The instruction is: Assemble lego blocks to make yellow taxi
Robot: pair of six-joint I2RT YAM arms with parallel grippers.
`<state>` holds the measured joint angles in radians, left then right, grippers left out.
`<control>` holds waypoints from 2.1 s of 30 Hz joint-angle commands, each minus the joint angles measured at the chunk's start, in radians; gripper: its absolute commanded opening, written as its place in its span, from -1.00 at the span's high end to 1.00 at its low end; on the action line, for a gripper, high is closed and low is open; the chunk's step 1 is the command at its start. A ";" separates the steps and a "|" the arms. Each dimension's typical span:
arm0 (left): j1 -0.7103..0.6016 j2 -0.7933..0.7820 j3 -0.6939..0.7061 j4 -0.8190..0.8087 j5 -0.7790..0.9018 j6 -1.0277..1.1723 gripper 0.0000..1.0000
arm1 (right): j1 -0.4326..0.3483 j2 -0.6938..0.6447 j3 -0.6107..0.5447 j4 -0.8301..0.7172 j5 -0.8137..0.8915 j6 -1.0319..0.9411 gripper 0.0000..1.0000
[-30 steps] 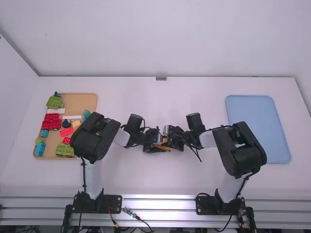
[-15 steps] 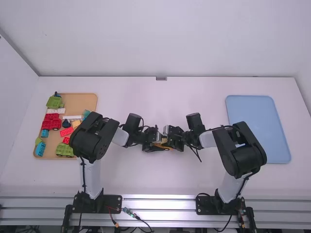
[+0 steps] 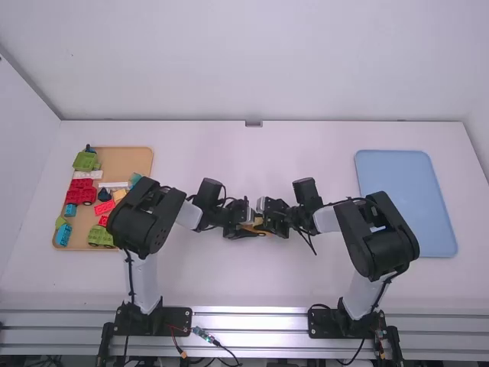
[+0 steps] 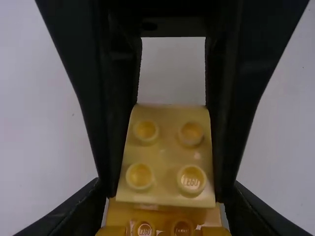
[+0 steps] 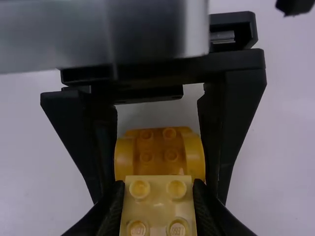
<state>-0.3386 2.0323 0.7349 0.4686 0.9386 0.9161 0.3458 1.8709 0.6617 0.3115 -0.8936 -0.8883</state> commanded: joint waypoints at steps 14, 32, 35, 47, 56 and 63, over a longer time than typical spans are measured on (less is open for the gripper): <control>0.000 0.021 -0.024 -0.042 -0.084 0.003 0.25 | 0.000 0.014 0.011 -0.002 0.031 0.000 0.79; 0.006 0.017 -0.025 -0.055 -0.087 0.033 0.28 | 0.001 0.014 0.011 -0.004 0.046 0.002 0.76; 0.000 0.017 -0.025 -0.055 -0.087 0.031 0.28 | 0.001 0.014 0.011 -0.003 0.045 0.002 0.47; -0.002 0.017 -0.025 -0.054 -0.091 0.031 0.28 | -0.004 0.002 0.012 0.003 0.021 0.002 -0.24; -0.002 0.017 -0.025 -0.054 -0.091 0.031 0.29 | -0.060 -0.063 0.012 -0.005 -0.085 0.002 -0.26; -0.002 0.017 -0.025 -0.055 -0.091 0.031 0.30 | -0.060 -0.070 0.011 -0.014 -0.108 0.001 0.89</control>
<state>-0.3374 2.0266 0.7349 0.4446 0.9386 0.9421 0.2787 1.8229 0.6617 0.3050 -0.9703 -0.8902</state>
